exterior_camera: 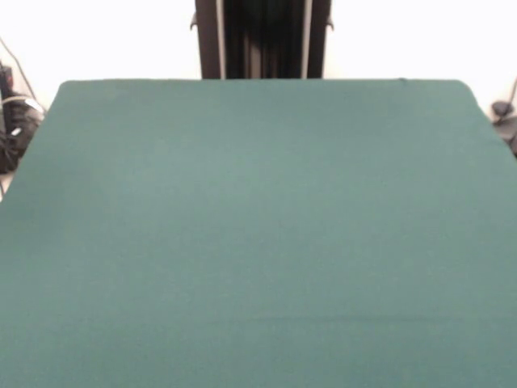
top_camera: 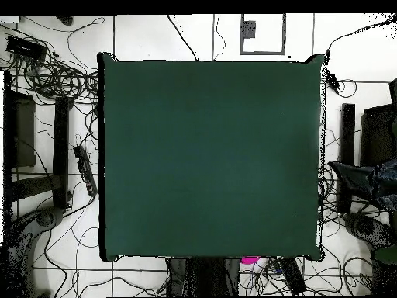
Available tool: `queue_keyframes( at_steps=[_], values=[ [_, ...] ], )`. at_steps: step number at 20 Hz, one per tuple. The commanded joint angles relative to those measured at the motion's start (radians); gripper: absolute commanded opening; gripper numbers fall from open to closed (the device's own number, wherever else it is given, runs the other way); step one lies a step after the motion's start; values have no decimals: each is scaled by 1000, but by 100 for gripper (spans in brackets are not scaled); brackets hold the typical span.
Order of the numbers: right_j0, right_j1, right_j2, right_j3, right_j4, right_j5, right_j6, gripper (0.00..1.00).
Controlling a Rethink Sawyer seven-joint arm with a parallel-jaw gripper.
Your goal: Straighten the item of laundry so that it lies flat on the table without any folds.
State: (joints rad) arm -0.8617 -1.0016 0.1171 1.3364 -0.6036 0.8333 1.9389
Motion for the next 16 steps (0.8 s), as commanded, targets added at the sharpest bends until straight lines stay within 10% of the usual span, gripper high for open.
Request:
queue_keyframes(
  at_steps=[1,16],
  values=[
    [29,-43,19,182,35,-66,-58,0],
    [187,-82,-82,268,50,-15,143,0]
  ],
)
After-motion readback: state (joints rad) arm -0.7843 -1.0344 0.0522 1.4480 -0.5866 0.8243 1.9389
